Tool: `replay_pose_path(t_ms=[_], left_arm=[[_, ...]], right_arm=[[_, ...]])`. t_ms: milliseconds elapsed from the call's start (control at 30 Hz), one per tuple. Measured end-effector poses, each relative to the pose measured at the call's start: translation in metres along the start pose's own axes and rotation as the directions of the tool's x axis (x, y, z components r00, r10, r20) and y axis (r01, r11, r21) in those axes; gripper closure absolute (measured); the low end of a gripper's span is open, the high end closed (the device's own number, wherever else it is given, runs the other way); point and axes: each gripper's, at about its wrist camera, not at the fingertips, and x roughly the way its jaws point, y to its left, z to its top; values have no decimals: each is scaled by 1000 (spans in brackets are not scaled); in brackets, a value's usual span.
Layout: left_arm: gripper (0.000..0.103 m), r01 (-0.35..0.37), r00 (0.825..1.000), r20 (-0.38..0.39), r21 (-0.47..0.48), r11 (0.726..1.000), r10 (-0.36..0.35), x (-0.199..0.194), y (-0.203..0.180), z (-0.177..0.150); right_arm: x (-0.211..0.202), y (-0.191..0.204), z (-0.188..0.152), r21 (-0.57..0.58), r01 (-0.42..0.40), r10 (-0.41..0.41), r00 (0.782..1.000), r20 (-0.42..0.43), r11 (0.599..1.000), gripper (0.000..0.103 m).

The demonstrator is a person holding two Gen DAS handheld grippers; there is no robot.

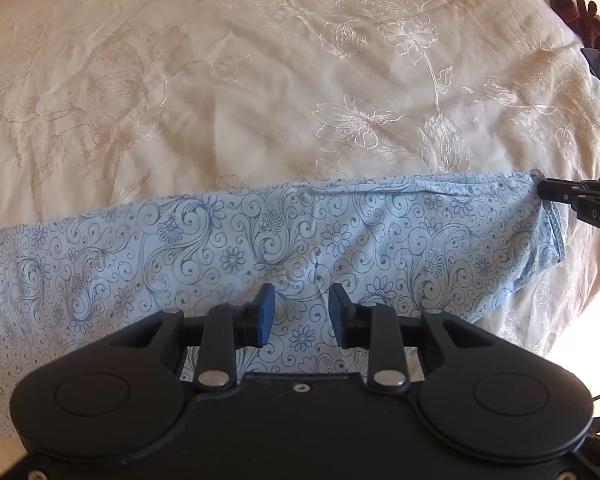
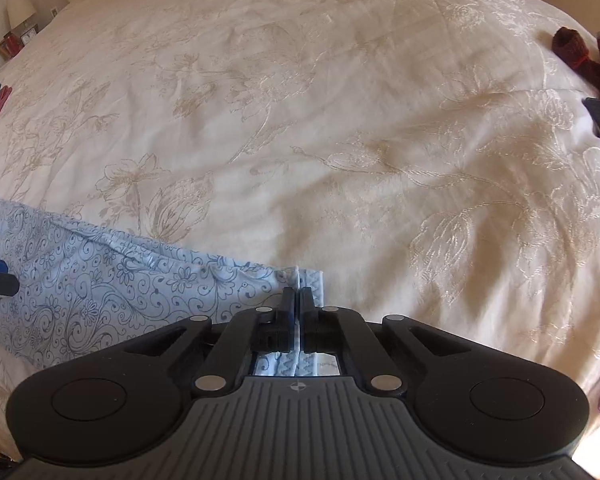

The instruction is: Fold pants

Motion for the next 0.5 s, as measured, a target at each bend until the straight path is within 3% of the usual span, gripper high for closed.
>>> replay_pose_path(t_ms=[167, 200, 233, 300, 500], left_arm=[[63, 2, 1000, -9, 0, 1000, -2, 4, -2, 0], [63, 1, 1000, -10, 3, 1000, -1, 5, -3, 0], [63, 2, 1000, -12, 5, 1000, -2, 5, -3, 0], [63, 6, 1000, -16, 5, 1000, -6, 6, -2, -1], [63, -7, 1000, -24, 9, 1000, 7, 6, 0, -3]], right_arm=[[-9, -14, -5, 82, -70, 68, 997, 21, 994, 99], [-12, -17, -6, 108, -99, 96, 995, 33, 989, 94], [-14, -22, -7, 143, -126, 122, 992, 35, 982, 79], [-13, -29, -9, 192, -169, 167, 986, 31, 967, 63], [13, -31, -15, 158, -230, 242, 968, -64, 960, 60]])
